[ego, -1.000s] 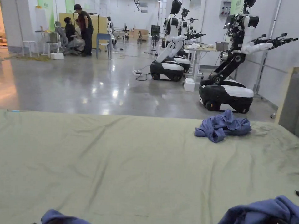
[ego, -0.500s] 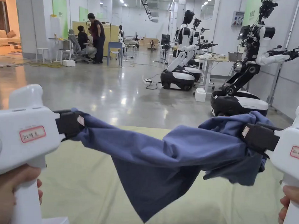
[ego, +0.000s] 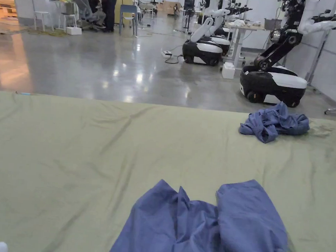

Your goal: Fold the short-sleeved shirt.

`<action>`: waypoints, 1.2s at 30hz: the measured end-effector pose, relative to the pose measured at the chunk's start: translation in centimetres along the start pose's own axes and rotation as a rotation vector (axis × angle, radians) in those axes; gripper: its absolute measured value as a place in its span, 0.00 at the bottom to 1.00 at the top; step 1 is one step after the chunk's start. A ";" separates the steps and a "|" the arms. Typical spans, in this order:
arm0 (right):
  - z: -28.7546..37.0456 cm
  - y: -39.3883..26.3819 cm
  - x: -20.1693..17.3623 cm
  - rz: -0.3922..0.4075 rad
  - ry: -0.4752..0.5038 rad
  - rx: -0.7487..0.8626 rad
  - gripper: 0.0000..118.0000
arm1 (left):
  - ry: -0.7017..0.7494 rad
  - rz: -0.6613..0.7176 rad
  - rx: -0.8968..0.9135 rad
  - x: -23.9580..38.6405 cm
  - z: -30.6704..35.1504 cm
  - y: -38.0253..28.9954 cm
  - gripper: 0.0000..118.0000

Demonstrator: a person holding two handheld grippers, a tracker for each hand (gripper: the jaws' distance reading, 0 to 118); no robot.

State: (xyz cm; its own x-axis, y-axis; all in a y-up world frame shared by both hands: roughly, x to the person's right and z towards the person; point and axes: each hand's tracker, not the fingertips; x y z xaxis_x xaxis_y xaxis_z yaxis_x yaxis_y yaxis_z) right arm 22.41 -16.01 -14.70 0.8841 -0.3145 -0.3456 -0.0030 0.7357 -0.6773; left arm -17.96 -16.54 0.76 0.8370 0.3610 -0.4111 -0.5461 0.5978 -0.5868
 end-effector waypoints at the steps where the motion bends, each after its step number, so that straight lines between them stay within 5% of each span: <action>1: 0.8 -1.6 0.0 -0.021 -0.006 -0.024 0.14 | 0.010 0.006 -0.030 -0.2 0.3 -1.2 0.02; 8: 0.4 -6.1 1.5 -0.059 -0.078 -0.137 0.15 | 0.079 -0.007 -0.120 -0.7 -1.2 -5.6 0.02; 10: -0.1 -5.9 1.9 -0.032 -0.083 -0.147 0.30 | 0.072 0.004 -0.060 -0.6 -0.5 -5.5 0.05; 12: 1.1 -5.2 1.9 0.019 -0.102 -0.089 0.86 | 0.092 -0.001 0.021 -0.5 1.2 -4.8 0.32; 13: 2.2 -4.6 1.8 0.068 -0.092 -0.039 0.97 | 0.116 -0.049 0.104 -0.2 2.8 -4.5 0.56; 14: 3.9 -3.7 1.1 0.112 -0.093 0.055 0.98 | 0.150 -0.106 0.202 0.4 4.6 -4.2 0.81; 15: 5.6 -2.8 0.5 0.150 -0.098 0.141 0.97 | 0.186 -0.153 0.288 0.9 6.1 -3.9 0.96; 20: 11.1 1.3 -1.6 0.284 -0.176 0.510 0.96 | 0.094 -0.305 0.695 5.5 12.9 -2.7 0.96; 22: 12.6 2.0 -2.2 0.274 -0.129 0.597 0.81 | 0.028 -0.339 0.792 7.2 14.2 -3.2 0.93; 23: 13.2 2.1 -2.4 0.267 -0.097 0.626 0.62 | 0.023 -0.344 0.812 7.9 14.3 -3.5 0.85; 24: 13.7 2.1 -2.7 0.262 -0.076 0.643 0.22 | 0.015 -0.357 0.835 8.4 14.3 -3.8 0.57; 25: 13.9 2.1 -3.0 0.253 -0.072 0.647 0.05 | 0.005 -0.362 0.844 9.1 14.3 -4.2 0.20; 26: 13.9 2.0 -3.4 0.250 -0.085 0.640 0.05 | -0.001 -0.357 0.828 9.5 14.1 -4.4 0.01; 36: 12.9 1.5 -2.2 0.249 -0.078 0.580 0.04 | -0.223 -0.389 0.500 11.3 7.4 2.8 0.00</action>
State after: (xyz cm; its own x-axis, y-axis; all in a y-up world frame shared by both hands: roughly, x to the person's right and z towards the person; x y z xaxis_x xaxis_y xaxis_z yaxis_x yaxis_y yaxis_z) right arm 26.50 -6.54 -6.61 0.9211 -0.0639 -0.3840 0.0218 0.9933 -0.1131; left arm -9.78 -5.52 -0.36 0.9861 0.1588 -0.0495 -0.1661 0.9546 -0.2471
